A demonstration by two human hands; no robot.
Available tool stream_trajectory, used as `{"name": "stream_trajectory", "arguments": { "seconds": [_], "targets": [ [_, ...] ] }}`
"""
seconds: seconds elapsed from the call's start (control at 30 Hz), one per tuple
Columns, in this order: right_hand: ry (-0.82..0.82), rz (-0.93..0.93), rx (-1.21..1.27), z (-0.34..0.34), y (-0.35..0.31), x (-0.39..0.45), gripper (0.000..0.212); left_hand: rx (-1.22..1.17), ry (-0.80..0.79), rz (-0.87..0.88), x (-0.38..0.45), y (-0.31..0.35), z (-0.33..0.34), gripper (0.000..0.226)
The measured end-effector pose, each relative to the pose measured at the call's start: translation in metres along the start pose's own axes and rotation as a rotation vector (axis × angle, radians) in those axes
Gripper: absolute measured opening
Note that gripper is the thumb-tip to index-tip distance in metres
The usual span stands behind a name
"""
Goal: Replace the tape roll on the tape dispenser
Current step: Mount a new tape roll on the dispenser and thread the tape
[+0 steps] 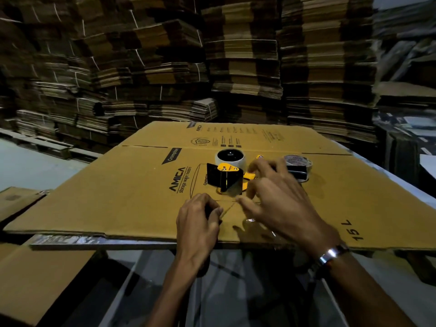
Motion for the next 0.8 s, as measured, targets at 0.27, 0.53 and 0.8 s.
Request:
{"name": "stream_trajectory", "arguments": {
  "seconds": [0.27, 0.53, 0.8],
  "targets": [
    [-0.142, 0.114, -0.045, 0.017, 0.080, 0.051, 0.077, -0.119, -0.118, -0.160, 0.019, -0.021, -0.009, 0.012],
    [-0.106, 0.078, 0.051, 0.046, 0.101, 0.056, 0.075, -0.067, -0.181, -0.107, 0.052, -0.043, -0.008, 0.006],
    [-0.067, 0.054, 0.148, 0.053, 0.112, 0.061, 0.077, -0.095, -0.296, -0.013, 0.085, -0.054, 0.008, 0.003]
  ]
}}
Point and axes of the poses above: each hand's wrist, its own x-axis towards the middle knuckle, its own z-axis out of the palm, y = z × x, the point moved 8 cm from there along x, towards the middle knuckle, and after that the axes turned 10 degrees about x, right-handed, at the moved point
